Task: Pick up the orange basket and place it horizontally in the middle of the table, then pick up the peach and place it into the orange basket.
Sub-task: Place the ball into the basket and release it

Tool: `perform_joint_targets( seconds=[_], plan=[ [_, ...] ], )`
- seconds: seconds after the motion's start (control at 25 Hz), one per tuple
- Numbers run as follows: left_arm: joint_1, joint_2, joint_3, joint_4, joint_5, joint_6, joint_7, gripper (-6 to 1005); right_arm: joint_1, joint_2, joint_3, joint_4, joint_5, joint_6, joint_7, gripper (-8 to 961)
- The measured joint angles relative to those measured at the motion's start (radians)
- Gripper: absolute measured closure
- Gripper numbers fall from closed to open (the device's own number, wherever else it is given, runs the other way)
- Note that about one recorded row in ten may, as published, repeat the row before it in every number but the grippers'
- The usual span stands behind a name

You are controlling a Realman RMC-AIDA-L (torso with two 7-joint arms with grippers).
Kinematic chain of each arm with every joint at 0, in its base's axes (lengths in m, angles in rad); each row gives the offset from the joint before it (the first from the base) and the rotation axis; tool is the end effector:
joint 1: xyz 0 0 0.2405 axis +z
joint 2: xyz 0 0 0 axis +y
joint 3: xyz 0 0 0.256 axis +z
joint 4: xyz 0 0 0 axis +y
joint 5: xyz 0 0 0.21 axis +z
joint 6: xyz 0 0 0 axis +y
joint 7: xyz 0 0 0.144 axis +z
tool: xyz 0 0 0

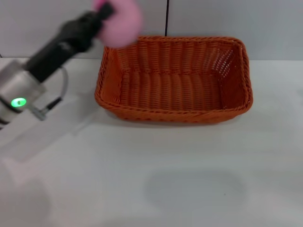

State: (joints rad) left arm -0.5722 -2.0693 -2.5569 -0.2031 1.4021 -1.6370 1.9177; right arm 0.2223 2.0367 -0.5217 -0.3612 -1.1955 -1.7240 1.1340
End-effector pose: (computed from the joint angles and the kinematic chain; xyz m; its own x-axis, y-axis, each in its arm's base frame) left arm -0.2374 0.3354 0.0048 0.2313 0.2212 0.9474 0.6435 -0.7652 0.0216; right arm 0.3372 0.2528 0.0851 0.2655 0.0925 -0.9597 -0.8017 -0.5318 -0.2730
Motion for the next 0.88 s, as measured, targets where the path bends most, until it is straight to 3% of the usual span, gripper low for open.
perform_joint_targets(
  seconds=[0.12,0.32,0.4,0.6,0.88],
  plan=[
    [-0.056,-0.001,0.117,0.005,-0.003,0.097,-0.024,912,0.007,0.0,-0.002,0.002,-0.007,0.0,0.002,323],
    [-0.071,-0.002,0.182,-0.006,-0.005,0.157,-0.063,860,0.014,0.0,-0.002,0.019,-0.012,0.0,0.002,323],
    [-0.064,-0.001,0.193,-0.017,-0.009,0.16,-0.074,658,0.015,-0.001,-0.001,0.02,-0.012,0.0,0.002,323],
    [-0.058,0.001,0.19,-0.018,-0.012,0.15,-0.078,420,0.02,-0.001,-0.001,0.021,-0.012,0.0,0.001,323],
    [-0.049,0.003,0.19,-0.034,-0.014,0.133,-0.082,283,0.029,0.001,-0.001,0.023,-0.012,0.0,0.001,323]
  ],
)
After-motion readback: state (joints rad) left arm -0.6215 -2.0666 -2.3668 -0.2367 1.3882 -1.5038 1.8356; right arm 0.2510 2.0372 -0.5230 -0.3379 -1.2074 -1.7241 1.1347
